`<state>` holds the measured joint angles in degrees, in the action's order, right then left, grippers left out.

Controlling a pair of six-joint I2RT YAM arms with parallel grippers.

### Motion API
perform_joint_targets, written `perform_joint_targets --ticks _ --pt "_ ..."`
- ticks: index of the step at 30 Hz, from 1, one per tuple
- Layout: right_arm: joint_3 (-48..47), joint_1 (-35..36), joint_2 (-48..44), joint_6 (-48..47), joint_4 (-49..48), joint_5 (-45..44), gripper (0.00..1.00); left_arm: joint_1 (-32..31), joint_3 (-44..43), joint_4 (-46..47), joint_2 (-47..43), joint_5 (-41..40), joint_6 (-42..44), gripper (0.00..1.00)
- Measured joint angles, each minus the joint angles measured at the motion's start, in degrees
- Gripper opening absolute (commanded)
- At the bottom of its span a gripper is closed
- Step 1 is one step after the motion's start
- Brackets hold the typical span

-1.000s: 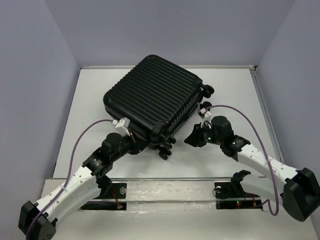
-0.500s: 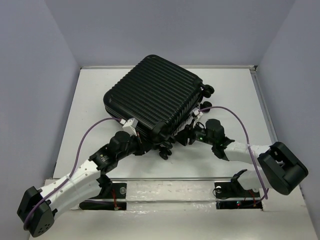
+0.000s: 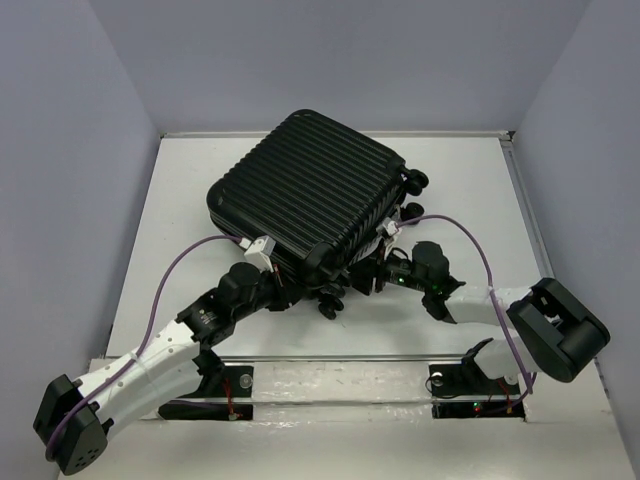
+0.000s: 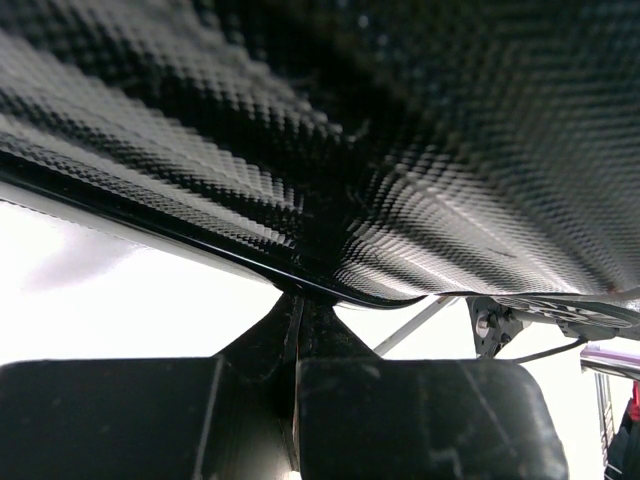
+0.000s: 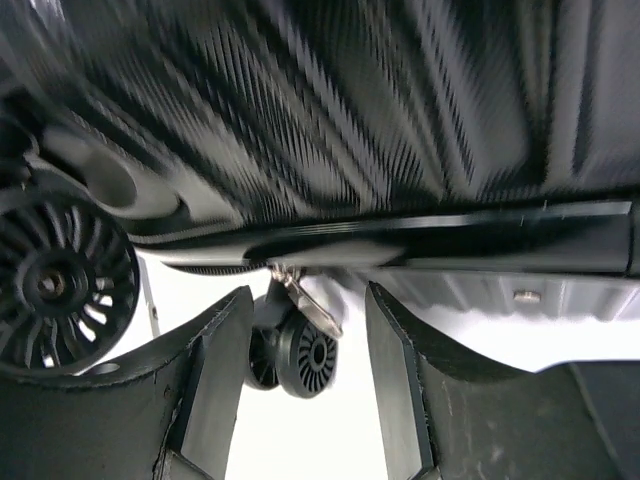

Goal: Pack the luggage

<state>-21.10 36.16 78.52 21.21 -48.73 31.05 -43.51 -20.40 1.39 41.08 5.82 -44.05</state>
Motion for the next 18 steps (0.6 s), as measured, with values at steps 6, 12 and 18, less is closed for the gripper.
perform_joint_targets --ticks 6,12,18 --pt "1.44 0.48 -0.07 0.02 -0.15 0.04 0.59 -0.17 -0.04 -0.07 0.0 -0.13 0.02 0.06" --pt "1.38 0.68 -0.07 -0.28 -0.13 -0.96 0.59 -0.33 -0.31 -0.42 0.0 -0.2 0.0 0.06" --pt "-1.18 0.68 2.23 -0.74 -0.15 -1.14 0.54 -0.44 -0.31 -0.42 0.0 -0.31 -0.02 0.06"
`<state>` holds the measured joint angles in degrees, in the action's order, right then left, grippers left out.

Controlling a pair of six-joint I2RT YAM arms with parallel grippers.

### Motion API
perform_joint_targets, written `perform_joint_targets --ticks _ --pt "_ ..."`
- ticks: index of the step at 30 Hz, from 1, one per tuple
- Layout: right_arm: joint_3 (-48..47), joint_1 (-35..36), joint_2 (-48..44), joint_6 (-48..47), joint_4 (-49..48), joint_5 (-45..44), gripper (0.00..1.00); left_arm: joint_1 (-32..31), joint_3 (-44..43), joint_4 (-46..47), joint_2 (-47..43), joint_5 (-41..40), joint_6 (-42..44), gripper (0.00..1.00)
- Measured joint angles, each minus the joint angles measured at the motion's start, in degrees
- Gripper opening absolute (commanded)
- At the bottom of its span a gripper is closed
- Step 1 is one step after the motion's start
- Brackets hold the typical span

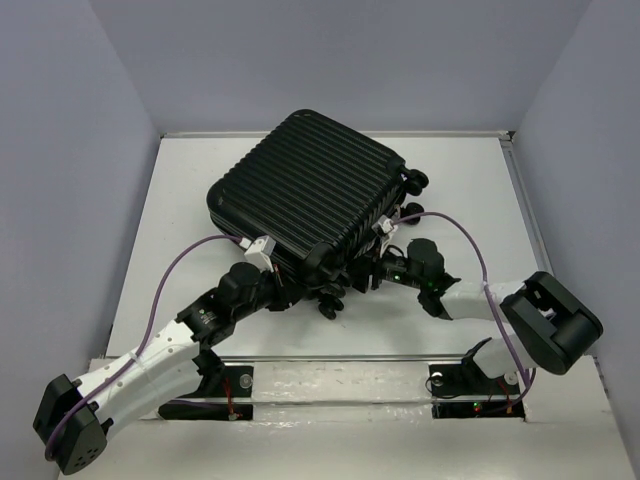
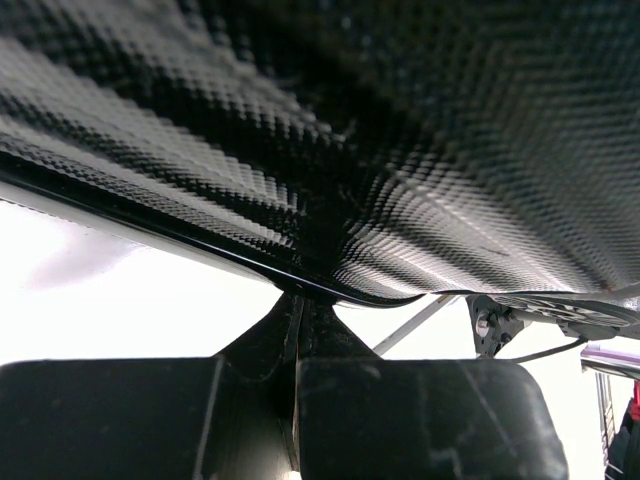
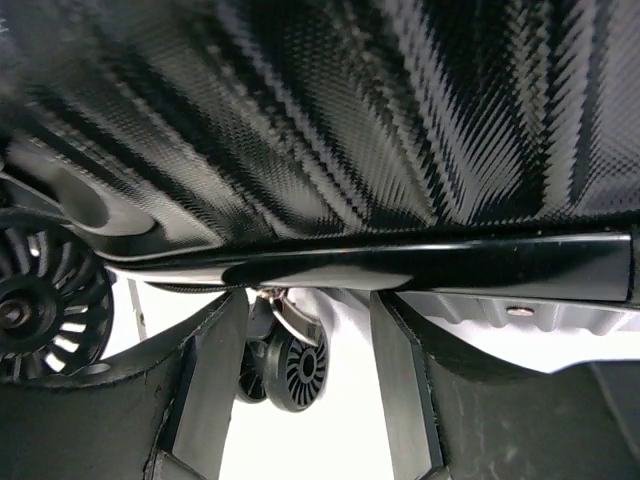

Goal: Pack the luggage

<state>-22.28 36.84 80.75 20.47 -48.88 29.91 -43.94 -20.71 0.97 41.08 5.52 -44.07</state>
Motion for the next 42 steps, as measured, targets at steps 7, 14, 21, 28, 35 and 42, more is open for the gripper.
perform_joint_targets --ticks 7,14,21,28,35,42 --pt "-0.7 0.04 3.3 0.31 -0.79 -0.22 0.27 -0.26 -0.37 -0.15 0.55 0.0 0.0 0.06" --pt "-0.39 1.73 5.81 2.69 -4.59 -1.99 0.07 -0.35 -2.12 -0.39 3.08 -0.07 0.33 0.06" --pt "4.63 13.05 -1.2 4.83 -5.57 -15.17 0.07 -0.61 -7.98 0.52 11.98 -0.15 2.01 0.06" --pt "8.55 23.04 -8.92 5.55 -0.42 -27.28 0.07 -0.72 -14.27 5.92 19.69 0.37 2.27 0.06" --pt "8.44 27.43 -12.94 5.66 4.98 -35.69 0.07 -0.96 -17.88 12.59 21.2 1.14 2.05 0.06" --pt "8.04 25.92 -15.19 7.93 13.03 -44.5 0.41 -0.98 -17.88 10.71 18.08 -0.68 2.84 0.12"
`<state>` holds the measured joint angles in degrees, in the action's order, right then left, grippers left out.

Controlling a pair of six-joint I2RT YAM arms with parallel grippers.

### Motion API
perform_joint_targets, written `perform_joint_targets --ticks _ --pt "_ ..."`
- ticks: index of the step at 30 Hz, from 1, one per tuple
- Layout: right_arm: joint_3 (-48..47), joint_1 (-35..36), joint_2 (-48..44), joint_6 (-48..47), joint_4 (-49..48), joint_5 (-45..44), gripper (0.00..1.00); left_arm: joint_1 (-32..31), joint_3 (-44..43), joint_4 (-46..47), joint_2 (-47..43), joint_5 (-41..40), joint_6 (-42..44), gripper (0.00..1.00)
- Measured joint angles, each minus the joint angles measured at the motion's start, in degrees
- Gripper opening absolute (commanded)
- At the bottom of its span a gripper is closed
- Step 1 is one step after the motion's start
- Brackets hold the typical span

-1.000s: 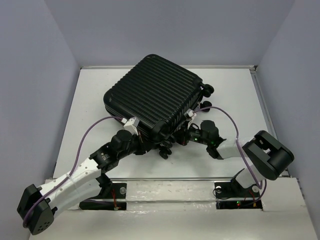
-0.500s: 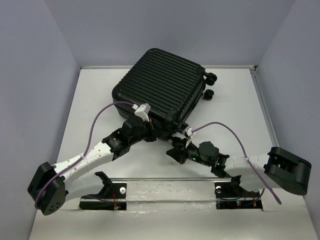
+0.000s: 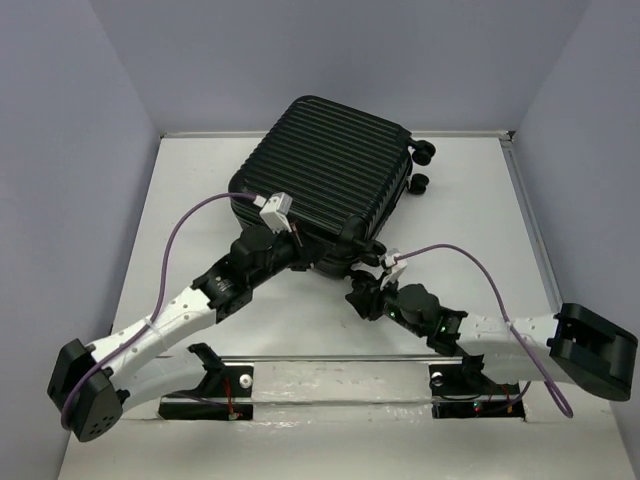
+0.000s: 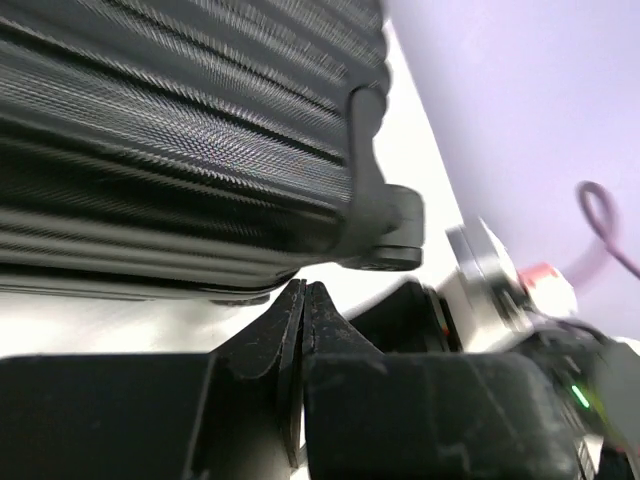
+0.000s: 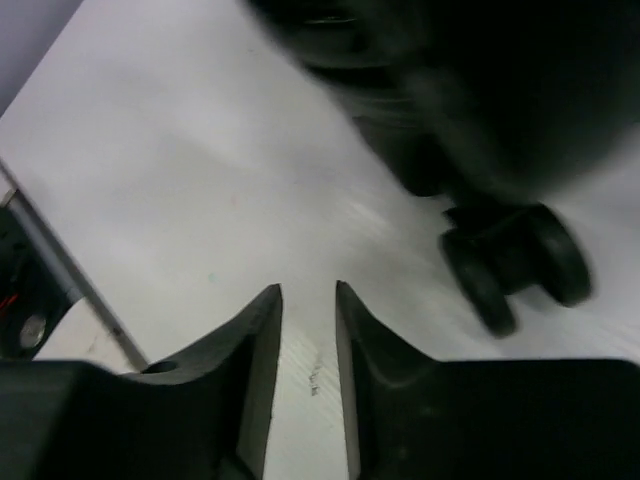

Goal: Pack the luggage

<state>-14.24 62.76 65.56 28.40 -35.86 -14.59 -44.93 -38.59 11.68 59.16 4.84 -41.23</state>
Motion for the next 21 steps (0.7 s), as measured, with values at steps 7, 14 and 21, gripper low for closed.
perform_joint_targets --ticks 7,14,21 --pt "5.01 -19.52 -3.67 -1.09 -2.99 9.16 0.55 0.04 4.44 -2.99 -12.39 -1.49 0.5 0.15" --pt "2.27 -31.21 3.06 -4.04 -10.14 24.2 0.55 0.02 9.62 -4.68 -12.52 -0.9 0.5 0.16" --pt "-0.17 -32.96 8.85 -6.25 -15.67 35.12 0.55 0.02 11.08 -4.13 -11.54 -0.5 0.98 0.16"
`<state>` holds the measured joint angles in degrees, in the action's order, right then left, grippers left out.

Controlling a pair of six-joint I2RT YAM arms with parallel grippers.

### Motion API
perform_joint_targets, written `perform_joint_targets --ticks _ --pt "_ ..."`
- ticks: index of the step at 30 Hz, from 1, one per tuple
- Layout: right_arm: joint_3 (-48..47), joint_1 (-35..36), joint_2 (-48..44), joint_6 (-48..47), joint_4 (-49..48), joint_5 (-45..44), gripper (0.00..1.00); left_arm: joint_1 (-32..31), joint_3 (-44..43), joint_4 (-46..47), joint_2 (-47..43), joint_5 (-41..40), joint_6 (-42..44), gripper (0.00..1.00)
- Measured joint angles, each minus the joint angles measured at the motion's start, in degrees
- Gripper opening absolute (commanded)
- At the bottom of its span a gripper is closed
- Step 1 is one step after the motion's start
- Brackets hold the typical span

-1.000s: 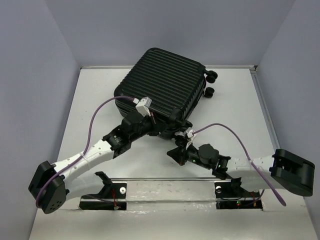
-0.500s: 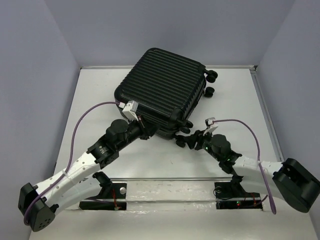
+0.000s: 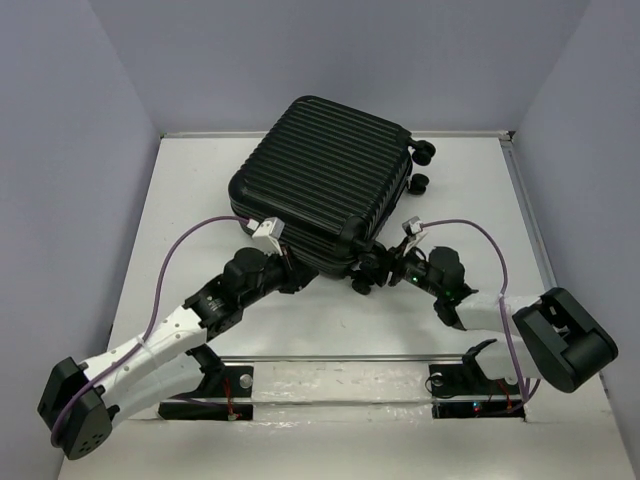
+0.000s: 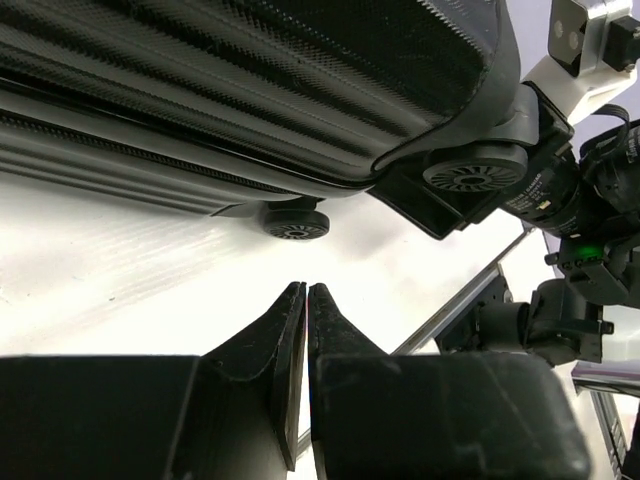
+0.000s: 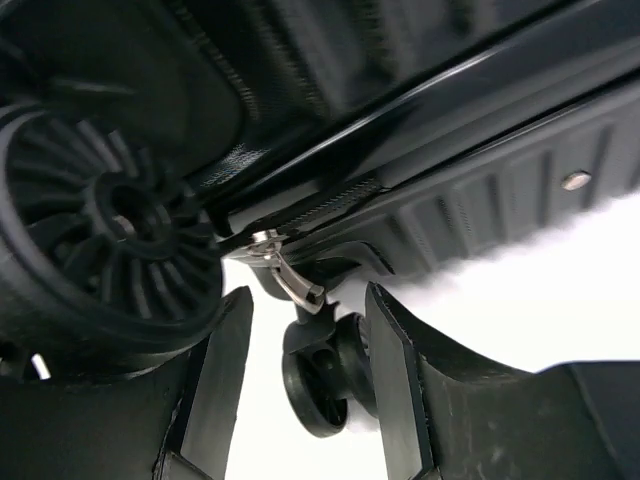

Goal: Pack the luggage

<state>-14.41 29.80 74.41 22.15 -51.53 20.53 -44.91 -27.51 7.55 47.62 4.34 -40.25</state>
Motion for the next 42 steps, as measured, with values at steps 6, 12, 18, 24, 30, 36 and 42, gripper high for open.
perform_joint_targets --ticks 6,12,18,24,30,36,42 --pt "-1.11 0.0 2.58 -1.66 -2.14 4.2 0.52 0.0 0.09 1.81 3.78 0.13 0.35 0.16" --pt "-1.75 -0.11 2.97 -2.82 -3.96 4.35 0.48 0.0 0.11 3.5 6.14 0.09 0.44 0.15" --pt "-1.75 -0.11 3.98 -3.19 -6.58 3.63 0.32 0.0 0.11 5.18 7.76 -0.48 0.72 0.15" --pt "-1.75 -0.11 6.67 -2.36 -10.64 3.82 0.07 0.0 0.11 7.76 10.1 -1.6 0.85 0.13" --pt "-1.7 -0.13 10.62 1.42 -15.93 3.91 0.07 0.0 -1.01 9.94 13.53 -3.67 1.46 0.13" --pt "3.04 3.67 9.03 5.35 -20.92 -2.36 0.07 -0.39 -6.14 9.29 20.06 -4.44 2.38 0.12" --pt "4.66 17.9 3.1 1.84 -16.9 -22.25 0.07 -0.85 -9.29 8.31 23.56 -2.89 2.32 0.11"
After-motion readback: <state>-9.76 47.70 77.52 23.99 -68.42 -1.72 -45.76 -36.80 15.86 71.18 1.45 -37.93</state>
